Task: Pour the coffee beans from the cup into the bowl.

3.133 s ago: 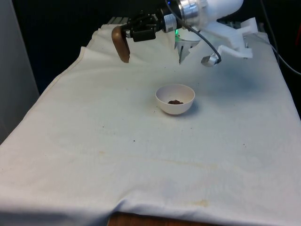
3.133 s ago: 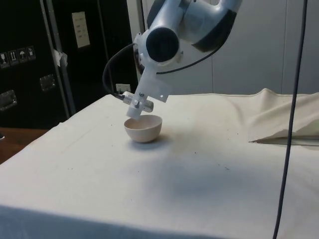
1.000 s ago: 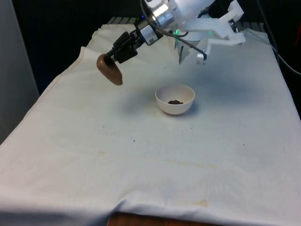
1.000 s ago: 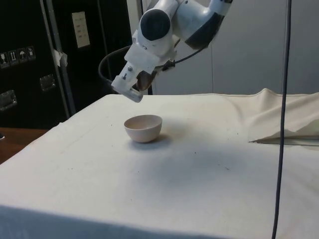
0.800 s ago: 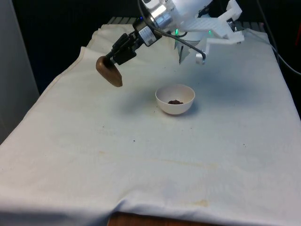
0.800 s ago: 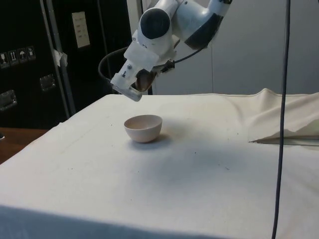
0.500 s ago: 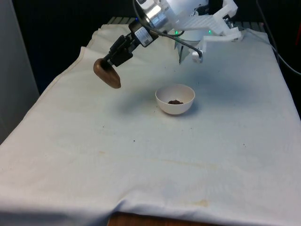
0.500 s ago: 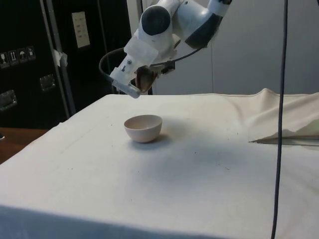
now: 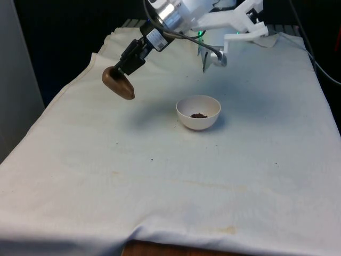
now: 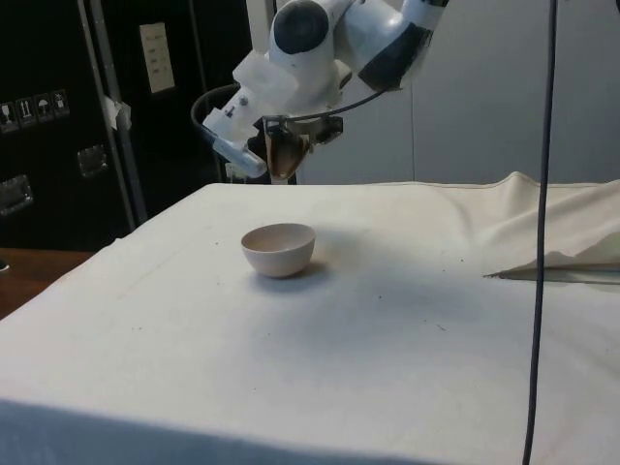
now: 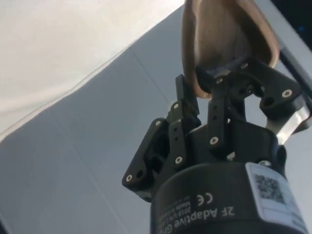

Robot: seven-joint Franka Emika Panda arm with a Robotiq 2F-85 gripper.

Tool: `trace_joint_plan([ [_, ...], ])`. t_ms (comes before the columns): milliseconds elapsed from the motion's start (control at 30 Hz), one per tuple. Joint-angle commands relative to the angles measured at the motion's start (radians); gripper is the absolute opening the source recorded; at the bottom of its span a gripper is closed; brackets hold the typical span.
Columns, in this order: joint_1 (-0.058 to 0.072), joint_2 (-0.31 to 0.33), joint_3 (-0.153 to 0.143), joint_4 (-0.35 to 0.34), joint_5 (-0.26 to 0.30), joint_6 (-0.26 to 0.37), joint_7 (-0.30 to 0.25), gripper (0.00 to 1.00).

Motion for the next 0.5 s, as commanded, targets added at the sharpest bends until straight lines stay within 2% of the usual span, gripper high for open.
trace_joint_plan([
  [0,-0.007,-0.007,0.000,-0.010,0.020,0.015,-0.017,0.06],
  [67,-0.006,-0.010,-0.001,-0.013,0.041,0.013,-0.035,0.06],
  [100,0.000,-0.005,-0.003,-0.004,0.031,0.000,-0.028,0.06],
  [133,-0.006,-0.010,-0.002,-0.014,0.051,0.012,-0.045,0.06],
  [367,-0.005,-0.011,-0.005,-0.018,0.129,0.003,-0.113,0.06],
  [400,0.000,-0.007,-0.007,-0.009,0.111,-0.005,-0.099,0.06],
  [467,-0.005,-0.012,-0.005,-0.020,0.148,0.004,-0.125,0.06],
])
